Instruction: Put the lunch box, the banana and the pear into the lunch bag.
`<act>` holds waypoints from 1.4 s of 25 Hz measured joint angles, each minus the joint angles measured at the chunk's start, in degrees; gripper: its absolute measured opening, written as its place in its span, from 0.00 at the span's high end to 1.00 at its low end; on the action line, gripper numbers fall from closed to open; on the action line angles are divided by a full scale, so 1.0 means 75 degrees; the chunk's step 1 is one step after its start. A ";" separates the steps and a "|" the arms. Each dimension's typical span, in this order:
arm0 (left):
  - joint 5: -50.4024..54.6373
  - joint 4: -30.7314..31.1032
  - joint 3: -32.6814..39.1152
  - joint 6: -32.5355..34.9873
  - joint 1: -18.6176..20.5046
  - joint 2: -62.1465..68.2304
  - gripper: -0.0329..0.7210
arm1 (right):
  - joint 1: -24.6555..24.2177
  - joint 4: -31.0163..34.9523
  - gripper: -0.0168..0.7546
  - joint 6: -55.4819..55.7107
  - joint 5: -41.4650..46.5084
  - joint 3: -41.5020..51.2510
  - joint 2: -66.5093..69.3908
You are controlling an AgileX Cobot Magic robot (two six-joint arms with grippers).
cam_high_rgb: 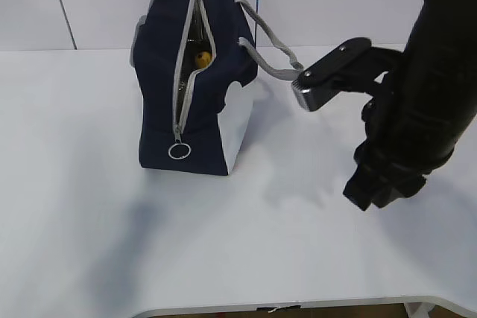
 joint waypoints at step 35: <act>0.0000 -0.0075 0.0000 -0.0064 0.0000 0.0000 0.54 | 0.0923 -0.0513 0.68 0.0545 -1.2233 0.4303 0.0028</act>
